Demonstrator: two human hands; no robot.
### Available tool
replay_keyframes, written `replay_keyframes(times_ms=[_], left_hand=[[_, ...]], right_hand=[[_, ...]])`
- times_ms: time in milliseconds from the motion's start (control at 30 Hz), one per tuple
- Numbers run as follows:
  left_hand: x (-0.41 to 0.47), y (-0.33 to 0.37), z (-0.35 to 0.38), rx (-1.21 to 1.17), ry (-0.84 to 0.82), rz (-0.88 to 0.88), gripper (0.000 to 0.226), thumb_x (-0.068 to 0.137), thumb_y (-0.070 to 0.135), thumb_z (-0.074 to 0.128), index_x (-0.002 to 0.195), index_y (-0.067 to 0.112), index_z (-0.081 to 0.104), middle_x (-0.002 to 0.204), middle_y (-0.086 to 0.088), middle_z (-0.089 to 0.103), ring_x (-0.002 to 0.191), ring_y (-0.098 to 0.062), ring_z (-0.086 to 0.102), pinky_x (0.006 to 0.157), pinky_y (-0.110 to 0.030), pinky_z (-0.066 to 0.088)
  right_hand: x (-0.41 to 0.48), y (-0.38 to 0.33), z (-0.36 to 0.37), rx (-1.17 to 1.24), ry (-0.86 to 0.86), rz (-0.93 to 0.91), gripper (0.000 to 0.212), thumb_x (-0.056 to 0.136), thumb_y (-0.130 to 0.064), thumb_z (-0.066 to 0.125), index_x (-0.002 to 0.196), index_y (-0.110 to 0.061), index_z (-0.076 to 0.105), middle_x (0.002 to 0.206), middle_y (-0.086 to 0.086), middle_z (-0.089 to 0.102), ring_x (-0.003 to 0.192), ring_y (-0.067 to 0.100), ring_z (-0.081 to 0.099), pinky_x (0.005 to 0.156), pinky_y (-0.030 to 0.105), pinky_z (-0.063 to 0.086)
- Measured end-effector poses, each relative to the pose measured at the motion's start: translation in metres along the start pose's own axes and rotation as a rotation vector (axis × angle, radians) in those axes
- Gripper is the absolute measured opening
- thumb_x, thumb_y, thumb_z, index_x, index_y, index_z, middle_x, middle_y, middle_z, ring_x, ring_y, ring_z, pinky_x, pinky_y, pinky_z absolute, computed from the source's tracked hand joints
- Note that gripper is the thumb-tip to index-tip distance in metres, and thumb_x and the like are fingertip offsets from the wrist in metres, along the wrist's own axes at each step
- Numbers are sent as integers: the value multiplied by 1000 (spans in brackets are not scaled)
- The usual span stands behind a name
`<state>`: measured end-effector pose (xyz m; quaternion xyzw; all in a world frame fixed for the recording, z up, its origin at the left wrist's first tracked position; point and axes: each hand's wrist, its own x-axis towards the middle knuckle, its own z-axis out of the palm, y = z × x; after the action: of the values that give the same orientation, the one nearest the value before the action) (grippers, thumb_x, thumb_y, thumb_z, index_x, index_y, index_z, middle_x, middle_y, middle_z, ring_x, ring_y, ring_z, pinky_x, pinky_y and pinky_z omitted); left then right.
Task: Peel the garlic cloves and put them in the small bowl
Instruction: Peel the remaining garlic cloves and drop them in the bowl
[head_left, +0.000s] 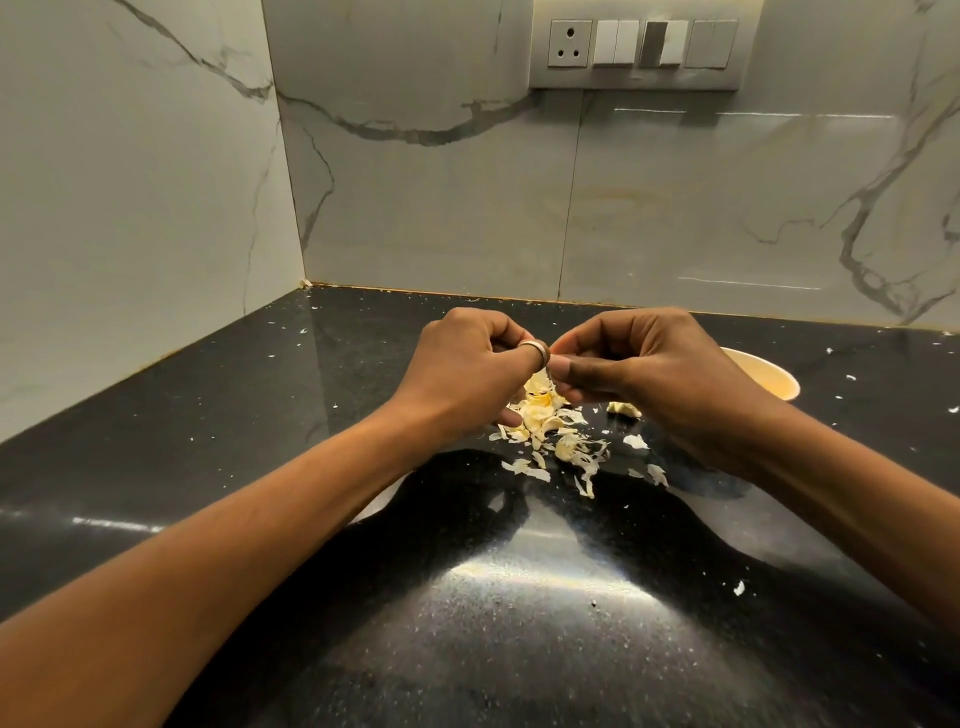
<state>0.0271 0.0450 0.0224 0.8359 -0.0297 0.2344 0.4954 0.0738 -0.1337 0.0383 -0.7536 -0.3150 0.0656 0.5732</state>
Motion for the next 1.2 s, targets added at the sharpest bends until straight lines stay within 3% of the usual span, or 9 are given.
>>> replay_keyframes(times_ms=[333,533,667,833,1000,1200], left_hand=[[-1,-2,1,77,12,145,8,92,14,68,85,17,72,67,0,65,60,-15,67,48,-28,58],[-2,-3,2,95,23,151,7,92,17,70,90,12,74,68,-1,68,60,-14,69,48,-29,59],[-2,-2,3,79,5,142,8,92,18,71,90,11,74,68,-4,70,62,-15,70,49,-28,58],[-2,-1,3,73,-20,135,9,91,22,71,91,13,74,70,-4,70,62,-13,69,49,-28,58],[-2,-1,4,107,15,134,5,92,16,70,89,13,73,68,-4,69,61,-18,70,49,-29,59],[1,-1,-2,138,100,111,12,92,13,67,82,19,69,68,2,68,55,-12,69,49,-31,60]], right_hand=[[3,-1,3,332,75,197,23,90,12,60,106,1,71,108,28,71,82,21,74,71,22,61],[0,-2,7,404,-41,235,22,98,3,53,111,7,70,110,28,71,90,21,71,83,26,61],[1,-3,6,523,-11,266,24,92,4,61,114,10,68,109,25,72,84,19,73,72,22,62],[2,-3,3,517,15,279,25,88,15,58,111,12,67,103,23,72,82,20,73,71,21,61],[5,-2,2,480,39,273,25,88,17,57,110,11,67,102,24,73,81,21,73,73,24,62],[3,-4,2,432,13,265,28,88,17,58,111,5,69,104,22,74,87,21,74,70,24,61]])
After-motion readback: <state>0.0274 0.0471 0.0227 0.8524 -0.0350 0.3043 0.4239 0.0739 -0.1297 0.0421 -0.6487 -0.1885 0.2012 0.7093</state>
